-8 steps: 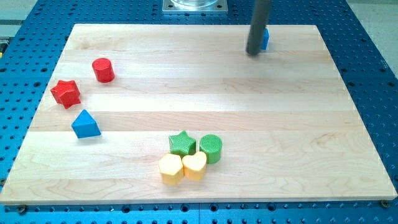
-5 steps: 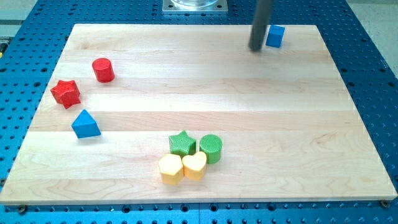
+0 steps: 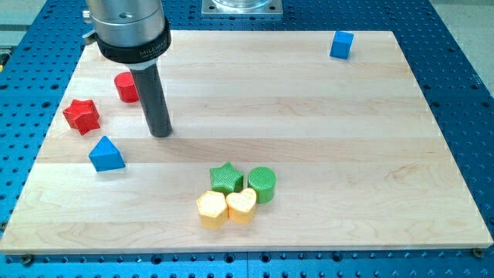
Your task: Slide the triangle and red star vertically to each other
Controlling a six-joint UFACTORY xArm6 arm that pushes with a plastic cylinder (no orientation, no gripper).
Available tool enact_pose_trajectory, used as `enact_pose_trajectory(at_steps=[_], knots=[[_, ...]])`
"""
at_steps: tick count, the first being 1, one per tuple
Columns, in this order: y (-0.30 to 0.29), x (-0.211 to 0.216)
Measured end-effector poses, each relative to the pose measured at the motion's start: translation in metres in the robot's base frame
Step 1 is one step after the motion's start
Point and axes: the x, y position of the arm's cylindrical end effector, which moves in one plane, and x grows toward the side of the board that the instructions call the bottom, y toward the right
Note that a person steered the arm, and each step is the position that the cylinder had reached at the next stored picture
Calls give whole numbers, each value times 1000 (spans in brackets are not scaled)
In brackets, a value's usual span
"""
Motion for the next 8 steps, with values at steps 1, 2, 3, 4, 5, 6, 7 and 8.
enact_pose_trajectory(at_steps=[1, 2, 3, 4, 5, 6, 7, 8], knots=[[-42, 28], [-80, 56], [-46, 53], [-94, 32], [-114, 4], [-87, -50], [-91, -34], [-115, -10]])
